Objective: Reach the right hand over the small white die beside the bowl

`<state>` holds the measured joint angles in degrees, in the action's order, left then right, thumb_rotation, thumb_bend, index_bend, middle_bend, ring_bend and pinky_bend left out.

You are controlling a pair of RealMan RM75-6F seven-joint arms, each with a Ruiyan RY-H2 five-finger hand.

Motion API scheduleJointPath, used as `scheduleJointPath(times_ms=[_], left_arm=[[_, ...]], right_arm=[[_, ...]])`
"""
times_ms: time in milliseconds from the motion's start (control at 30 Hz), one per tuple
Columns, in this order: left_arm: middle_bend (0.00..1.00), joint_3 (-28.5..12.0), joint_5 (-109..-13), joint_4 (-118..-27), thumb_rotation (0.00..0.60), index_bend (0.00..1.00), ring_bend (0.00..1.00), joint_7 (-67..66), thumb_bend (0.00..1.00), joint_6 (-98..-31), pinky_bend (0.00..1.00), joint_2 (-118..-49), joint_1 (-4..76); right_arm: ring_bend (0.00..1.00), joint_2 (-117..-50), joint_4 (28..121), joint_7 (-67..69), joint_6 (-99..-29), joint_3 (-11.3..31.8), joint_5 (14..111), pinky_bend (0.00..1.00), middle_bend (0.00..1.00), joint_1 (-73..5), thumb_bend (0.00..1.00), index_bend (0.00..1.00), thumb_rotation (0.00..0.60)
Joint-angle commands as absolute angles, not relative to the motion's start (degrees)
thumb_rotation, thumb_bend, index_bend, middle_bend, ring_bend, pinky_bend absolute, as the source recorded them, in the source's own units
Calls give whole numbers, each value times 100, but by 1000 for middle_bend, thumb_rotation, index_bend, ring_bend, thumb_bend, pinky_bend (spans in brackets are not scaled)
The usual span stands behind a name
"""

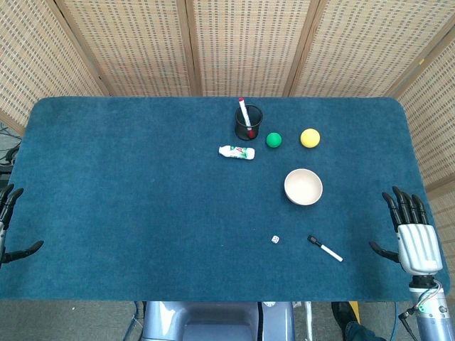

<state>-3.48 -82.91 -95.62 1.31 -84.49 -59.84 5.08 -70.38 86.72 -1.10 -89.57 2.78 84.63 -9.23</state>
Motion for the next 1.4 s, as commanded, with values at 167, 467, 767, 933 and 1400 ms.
scheduleJointPath(times_ms=[167, 467, 767, 933, 1400], left_arm=[[0, -336, -8290, -9560, 600, 0, 0, 70, 0, -8424, 0, -6011, 514], [0, -372, -8223, -9566, 600, 0, 0, -2, 0, -8393, 0, -6050, 537], [0, -397, -8125, -9568, 600, 0, 0, -86, 0, -8301, 0, -6079, 575], [0, -435, -8038, -9549, 600, 0, 0, -33, 0, -8277, 0, -6063, 579], [0, -428, -8029, -9521, 600, 0, 0, 139, 0, -8195, 0, -5994, 593]], right_arm=[[0, -7012, 8680, -113, -8854, 243, 8551, 0, 0, -913, 0, 45, 600], [0, -7036, 8558, 283, -8318, 17, 9411, 0, 0, -1375, 6, 154, 600], [0, -7106, 8717, 850, -6770, 103, 10005, 0, 0, -2696, 260, 359, 600], [0, -7347, 8806, 323, -5924, 220, 9707, 0, 0, -3125, 274, 395, 600], [0, -8288, 8330, -1569, -4940, 311, 9192, 0, 5, -3646, 311, 395, 600]])
